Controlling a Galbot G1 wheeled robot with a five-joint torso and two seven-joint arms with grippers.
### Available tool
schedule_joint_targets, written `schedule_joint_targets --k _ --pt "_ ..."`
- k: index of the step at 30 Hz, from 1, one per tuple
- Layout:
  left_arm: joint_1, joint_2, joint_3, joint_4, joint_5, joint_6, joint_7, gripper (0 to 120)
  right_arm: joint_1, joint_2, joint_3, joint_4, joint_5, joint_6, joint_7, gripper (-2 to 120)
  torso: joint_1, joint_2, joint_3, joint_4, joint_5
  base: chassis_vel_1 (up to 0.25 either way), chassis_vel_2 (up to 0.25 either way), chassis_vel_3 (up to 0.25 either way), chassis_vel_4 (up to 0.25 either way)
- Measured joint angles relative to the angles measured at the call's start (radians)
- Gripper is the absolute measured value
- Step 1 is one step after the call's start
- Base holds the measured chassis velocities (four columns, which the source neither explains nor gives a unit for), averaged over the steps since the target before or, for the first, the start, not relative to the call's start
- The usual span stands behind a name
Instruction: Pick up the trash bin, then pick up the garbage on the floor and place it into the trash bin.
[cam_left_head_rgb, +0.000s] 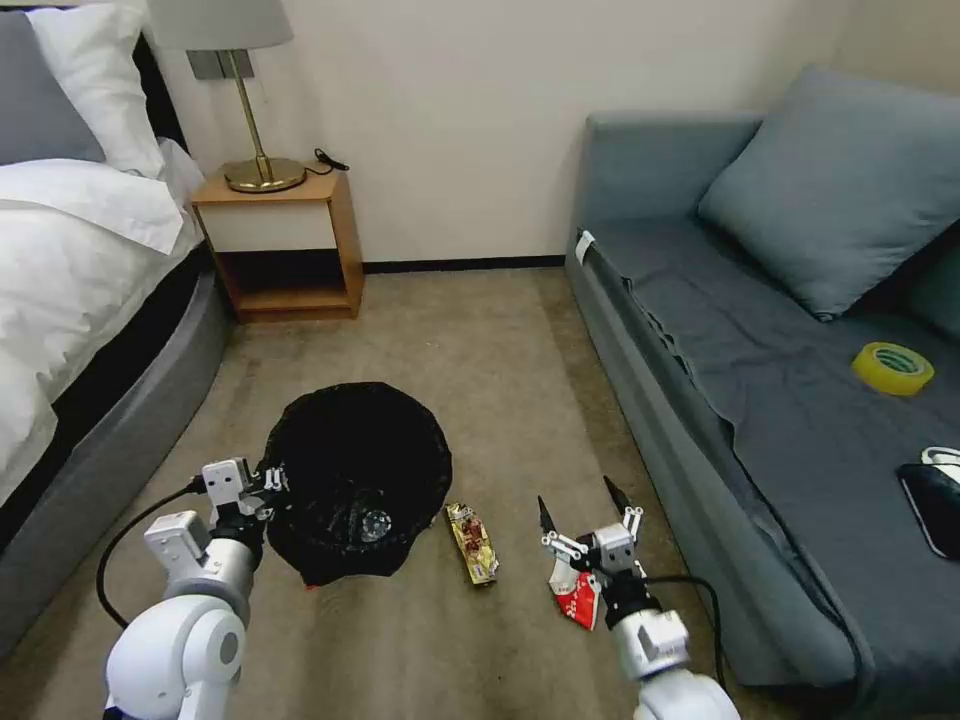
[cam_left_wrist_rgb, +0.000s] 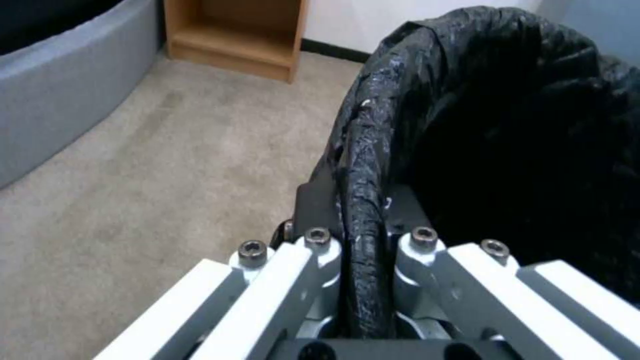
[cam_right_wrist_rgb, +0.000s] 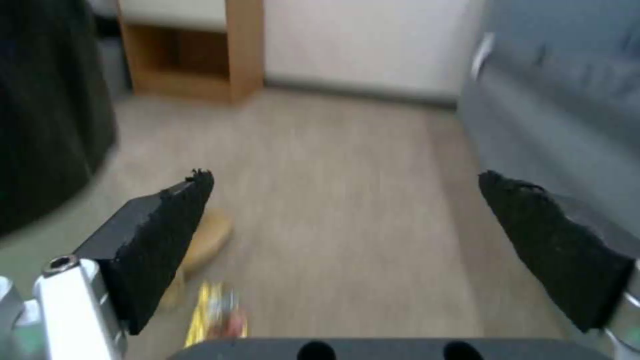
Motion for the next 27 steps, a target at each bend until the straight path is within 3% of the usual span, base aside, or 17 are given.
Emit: schedule_joint_targets --k 2,3,7,8,10,12,13,16,21,27 --pt "0.000 -0.007 0.000 0.014 0.012 -0.010 0.010 5 0.053 -0.044 -0.057 -0.028 0.091 -0.101 0.063 100 0.000 0.000 0.000 0.0000 0.0000 0.000 0.000 0.000 0.000" --pt "0.000 -0.007 0.000 0.014 0.012 -0.010 0.010 5 0.053 -0.044 -0.057 -0.028 0.091 -0.101 0.063 100 0.000 0.000 0.000 0.0000 0.0000 0.000 0.000 0.000 0.000" --pt "-0.010 0.001 -0.008 0.043 0.009 -0.019 0.025 5 0.200 -0.121 -0.173 -0.083 0.372 -0.352 0.208 100 0.000 0.000 0.000 0.0000 0.0000 0.000 0.000 0.000 0.000" --pt "-0.010 0.001 -0.008 0.043 0.009 -0.019 0.025 5 0.200 -0.121 -0.173 -0.083 0.372 -0.352 0.208 100 0.000 0.000 0.000 0.0000 0.0000 0.000 0.000 0.000 0.000" --pt "-0.023 0.010 -0.014 0.060 -0.002 -0.019 0.030 5 0.304 -0.142 -0.242 -0.121 0.523 -0.448 0.290 100 0.000 0.000 0.000 0.0000 -0.0003 0.000 0.000 0.000 0.000" --pt "-0.039 0.018 -0.020 0.076 -0.012 -0.019 0.033 5 0.394 -0.142 -0.304 -0.166 0.674 -0.521 0.378 100 0.000 0.000 0.000 0.0002 -0.0003 0.000 0.000 0.000 0.000" --pt "-0.039 0.018 -0.020 0.076 -0.012 -0.019 0.033 5 0.394 -0.142 -0.304 -0.166 0.674 -0.521 0.378 100 0.000 0.000 0.000 0.0002 -0.0003 0.000 0.000 0.000 0.000" --pt "-0.066 0.030 -0.029 0.103 -0.025 -0.015 0.035 5 0.521 -0.104 -0.373 -0.268 0.893 -0.636 0.534 100 0.000 0.000 0.000 0.0001 -0.0004 0.000 0.000 0.000 0.000" --pt "-0.080 0.039 -0.034 0.123 -0.033 -0.014 0.041 5 0.621 -0.044 -0.393 -0.394 1.103 -0.705 0.631 100 0.000 0.000 0.000 0.0002 -0.0002 0.000 0.000 0.000 0.000" --pt "-0.089 0.039 -0.037 0.150 -0.037 -0.022 0.051 5 0.680 -0.010 -0.375 -0.539 1.137 -0.725 0.642 100 0.000 0.000 0.000 0.0001 -0.0003 0.000 0.000 0.000 0.000"
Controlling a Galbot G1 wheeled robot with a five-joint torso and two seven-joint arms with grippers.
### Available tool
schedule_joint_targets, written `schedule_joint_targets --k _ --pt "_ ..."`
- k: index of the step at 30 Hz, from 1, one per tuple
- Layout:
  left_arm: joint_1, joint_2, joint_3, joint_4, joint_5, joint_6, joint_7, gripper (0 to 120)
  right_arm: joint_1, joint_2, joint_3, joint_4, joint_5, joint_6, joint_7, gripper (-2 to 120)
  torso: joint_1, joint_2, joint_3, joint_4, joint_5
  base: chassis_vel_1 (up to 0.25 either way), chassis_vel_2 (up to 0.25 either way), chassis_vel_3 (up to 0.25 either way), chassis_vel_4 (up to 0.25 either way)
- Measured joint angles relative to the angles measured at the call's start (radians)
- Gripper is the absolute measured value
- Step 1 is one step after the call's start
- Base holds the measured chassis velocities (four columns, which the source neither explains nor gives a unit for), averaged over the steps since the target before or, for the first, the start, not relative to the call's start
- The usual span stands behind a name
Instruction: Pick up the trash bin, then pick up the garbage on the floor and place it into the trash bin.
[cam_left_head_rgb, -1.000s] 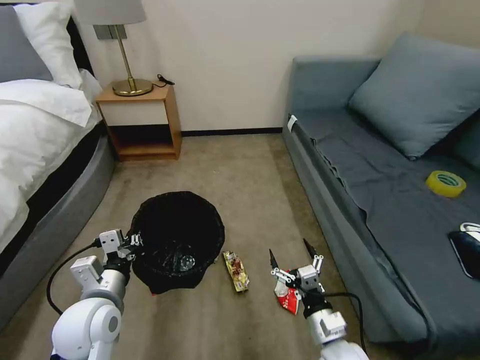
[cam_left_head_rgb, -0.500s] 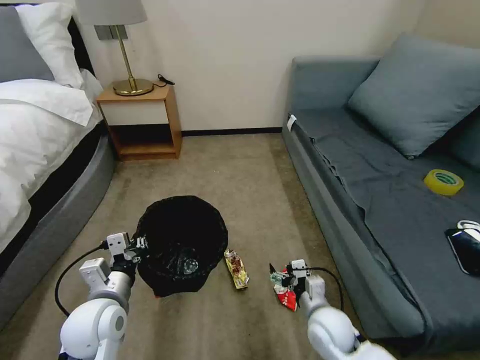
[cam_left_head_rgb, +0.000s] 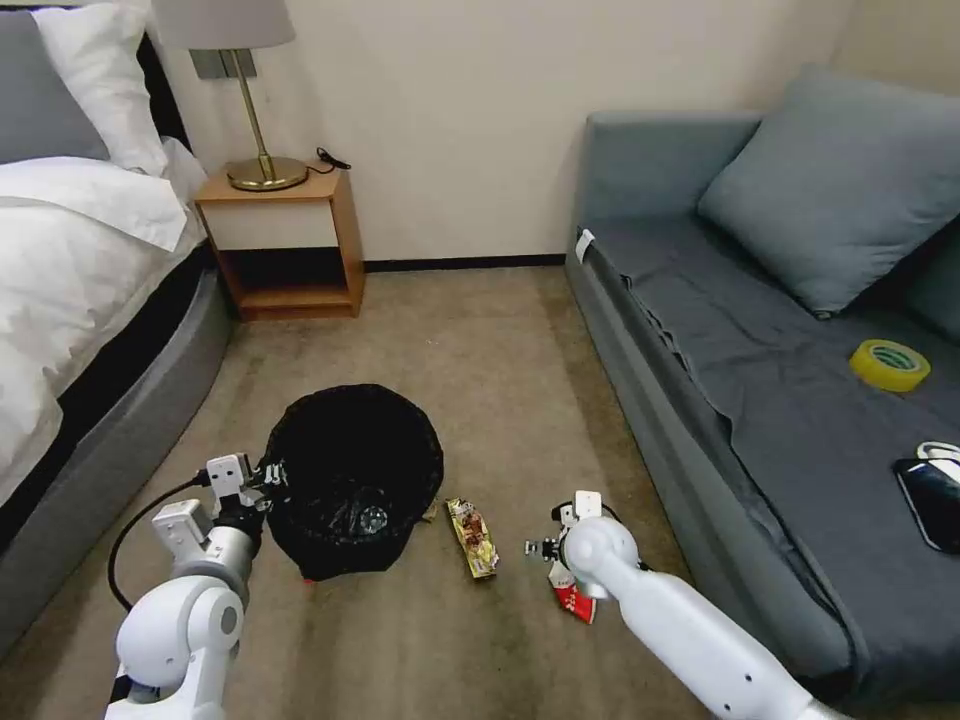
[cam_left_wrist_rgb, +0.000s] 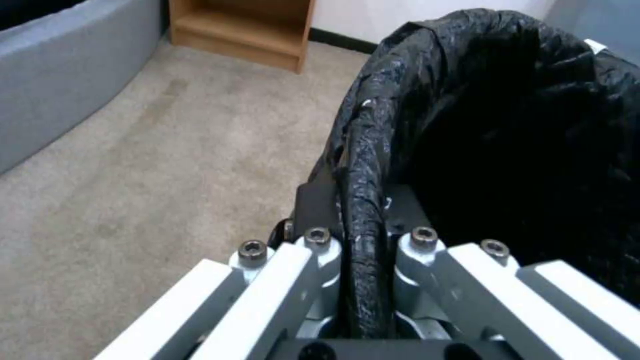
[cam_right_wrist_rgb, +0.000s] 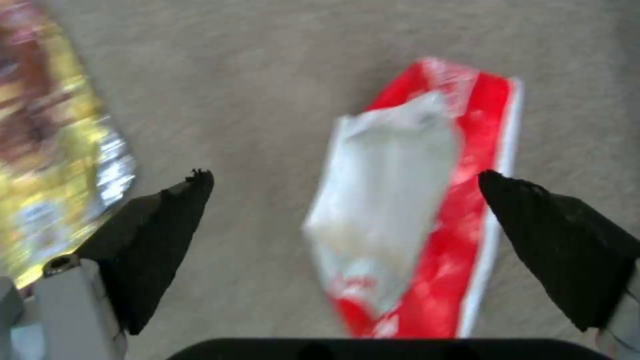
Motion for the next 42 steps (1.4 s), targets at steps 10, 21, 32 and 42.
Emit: schedule_joint_targets --k 10,21,32,42 --pt "-0.009 0.004 -0.001 0.018 0.000 -0.009 0.005 5 -0.017 -0.001 0.054 -0.096 -0.107 -0.001 -0.087 100 0.000 0.000 0.000 -0.0002 0.0000 0.000 0.000 0.000 0.000" --pt "-0.008 0.006 -0.004 0.024 0.000 -0.014 0.007 5 -0.018 0.021 0.059 -0.151 -0.162 0.010 -0.168 92 0.000 0.000 0.000 -0.0001 0.0001 0.000 0.000 0.000 0.000" --pt "-0.004 0.007 -0.016 0.031 -0.002 -0.024 0.014 5 -0.022 0.045 0.047 -0.189 -0.206 0.021 -0.202 50 0.000 0.000 0.000 -0.0001 -0.0003 0.000 0.000 0.000 0.000" --pt "-0.002 0.012 -0.022 0.028 -0.007 -0.024 0.014 5 -0.026 0.055 0.046 -0.189 -0.225 0.037 -0.219 15 0.000 0.000 0.000 0.0003 0.0005 0.000 0.000 0.000 0.000"
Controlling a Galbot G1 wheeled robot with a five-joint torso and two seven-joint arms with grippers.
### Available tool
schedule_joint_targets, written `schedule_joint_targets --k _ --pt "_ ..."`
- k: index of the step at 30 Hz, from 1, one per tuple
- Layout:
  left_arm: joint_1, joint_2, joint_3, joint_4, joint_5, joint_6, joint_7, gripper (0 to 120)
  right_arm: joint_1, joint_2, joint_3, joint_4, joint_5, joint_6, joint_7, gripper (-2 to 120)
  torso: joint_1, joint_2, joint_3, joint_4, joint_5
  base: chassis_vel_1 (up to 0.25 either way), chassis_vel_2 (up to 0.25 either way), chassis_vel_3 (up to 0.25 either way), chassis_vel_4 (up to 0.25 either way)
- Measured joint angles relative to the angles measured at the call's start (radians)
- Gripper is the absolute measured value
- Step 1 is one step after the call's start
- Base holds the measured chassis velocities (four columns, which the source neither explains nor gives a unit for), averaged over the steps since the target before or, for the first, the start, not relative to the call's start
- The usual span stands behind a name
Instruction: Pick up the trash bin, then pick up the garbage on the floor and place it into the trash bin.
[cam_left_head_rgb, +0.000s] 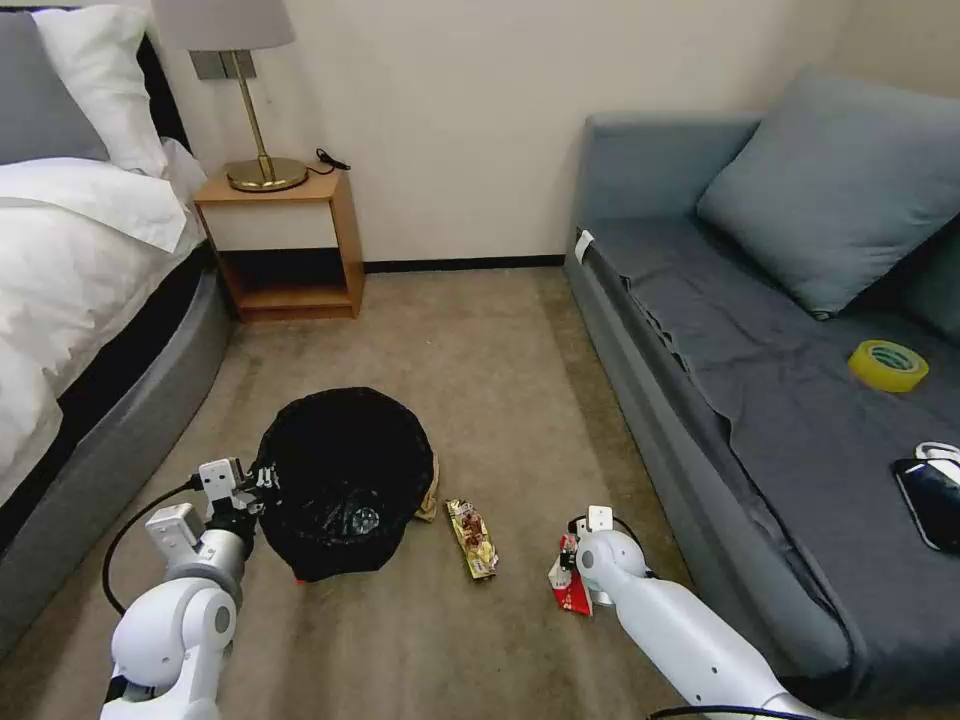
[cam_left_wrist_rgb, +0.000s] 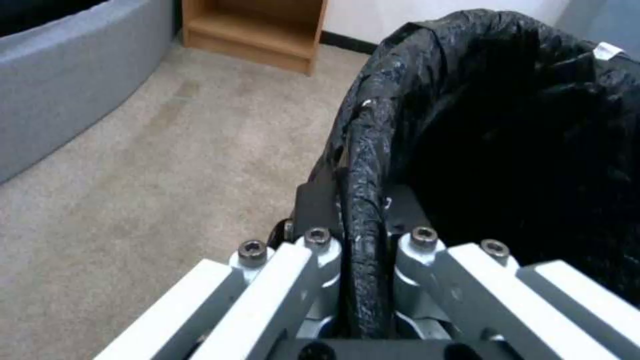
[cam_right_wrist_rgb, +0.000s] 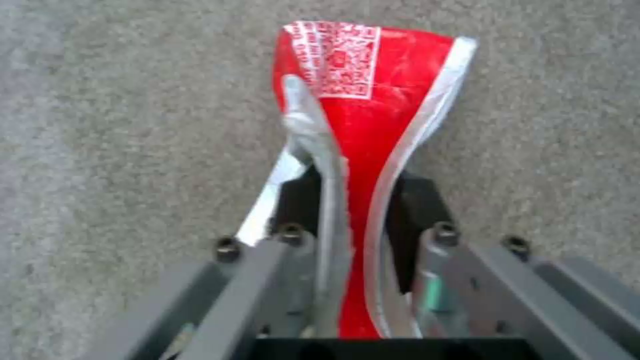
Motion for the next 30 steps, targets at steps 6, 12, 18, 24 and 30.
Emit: schedule_joint_targets --k 6,12,18,24,30 --pt "0.003 0.003 -0.002 -0.005 -0.003 0.002 -0.001 5 -0.022 -0.004 0.012 0.030 -0.007 0.018 -0.001 0 0.000 0.000 0.000 -0.0003 -0.0002 0.000 0.000 0.000 0.000" --pt "0.012 0.008 -0.004 -0.013 -0.007 0.004 -0.001 5 -0.039 -0.024 0.034 0.114 -0.011 0.043 0.015 0 0.000 0.000 0.000 -0.0005 -0.0002 0.000 0.000 0.000 0.000" --pt "0.027 0.014 -0.005 -0.017 -0.011 0.006 -0.003 5 -0.045 -0.101 0.039 0.302 -0.008 0.087 0.034 0 0.000 0.000 0.000 -0.0005 -0.0003 0.000 0.000 0.000 0.000" --pt "0.043 0.018 0.000 -0.020 -0.023 0.011 -0.003 5 -0.006 -0.160 -0.003 0.509 -0.068 0.239 0.018 0 0.000 0.000 0.000 -0.0006 -0.0004 0.000 0.000 0.000 0.000" --pt "0.048 0.024 0.003 -0.021 -0.029 0.016 -0.003 5 0.077 -0.160 -0.079 0.667 -0.132 0.410 -0.039 0 0.000 0.000 0.000 -0.0003 -0.0005 0.000 0.000 0.000 0.000"
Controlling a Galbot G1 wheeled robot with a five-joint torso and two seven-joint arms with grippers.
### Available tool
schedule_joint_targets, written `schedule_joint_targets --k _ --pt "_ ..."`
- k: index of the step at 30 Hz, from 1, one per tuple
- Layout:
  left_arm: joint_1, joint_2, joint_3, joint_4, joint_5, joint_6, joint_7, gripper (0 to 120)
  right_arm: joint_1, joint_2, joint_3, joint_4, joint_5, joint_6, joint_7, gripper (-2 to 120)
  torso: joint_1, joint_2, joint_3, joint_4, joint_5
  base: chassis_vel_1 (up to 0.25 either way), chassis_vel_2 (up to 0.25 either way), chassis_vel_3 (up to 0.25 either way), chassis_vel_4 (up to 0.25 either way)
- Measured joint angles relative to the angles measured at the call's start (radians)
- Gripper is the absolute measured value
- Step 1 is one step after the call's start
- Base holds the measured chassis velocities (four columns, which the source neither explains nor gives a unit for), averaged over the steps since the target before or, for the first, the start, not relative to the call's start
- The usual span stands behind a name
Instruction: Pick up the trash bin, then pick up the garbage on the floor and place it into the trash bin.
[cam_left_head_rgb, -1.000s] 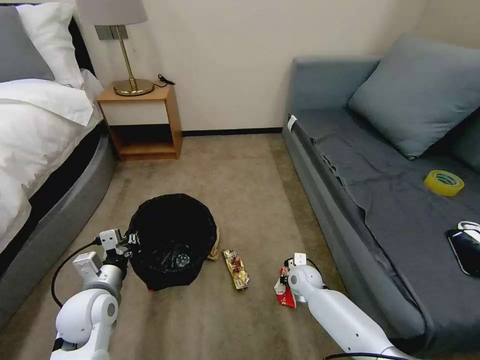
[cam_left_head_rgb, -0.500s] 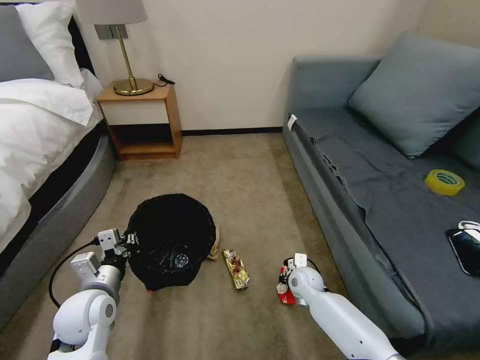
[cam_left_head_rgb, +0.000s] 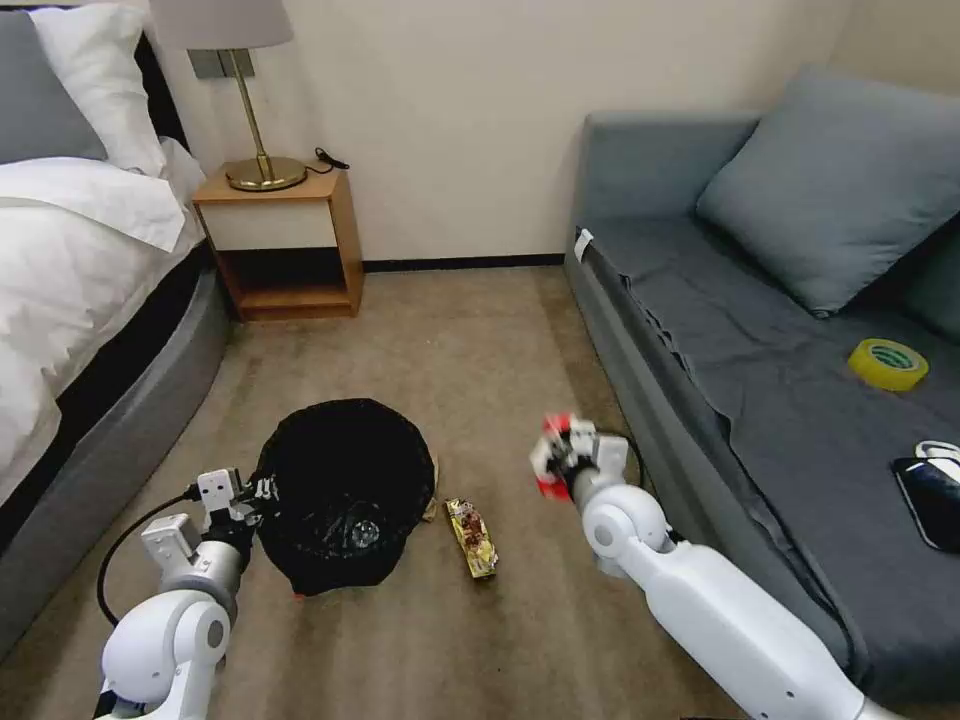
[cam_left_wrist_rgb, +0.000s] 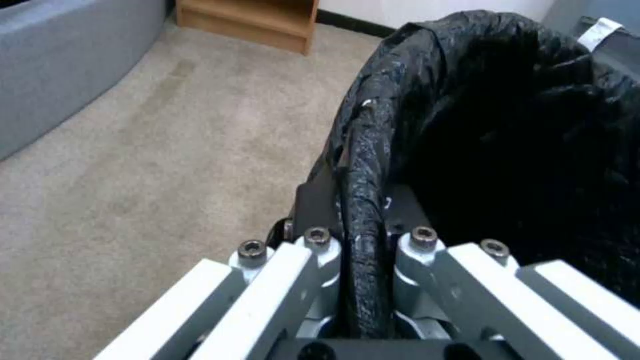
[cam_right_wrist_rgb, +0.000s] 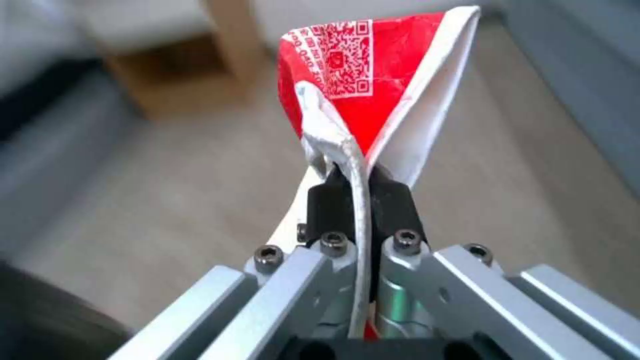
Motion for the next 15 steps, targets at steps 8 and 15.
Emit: schedule_joint_targets --k 8,15 --pt "0.005 -0.005 0.013 -0.013 -0.011 0.019 -0.002 5 0.086 0.016 -0.125 0.104 -0.031 0.101 -0.119 0 0.000 0.000 0.000 0.0000 0.0000 0.000 0.000 0.000 0.000" --pt "0.013 -0.022 0.023 -0.028 -0.015 0.030 -0.003 5 0.105 0.032 -0.245 0.113 -0.127 0.142 -0.266 0 0.000 0.000 0.000 -0.0002 0.0000 0.000 0.000 0.000 0.000"
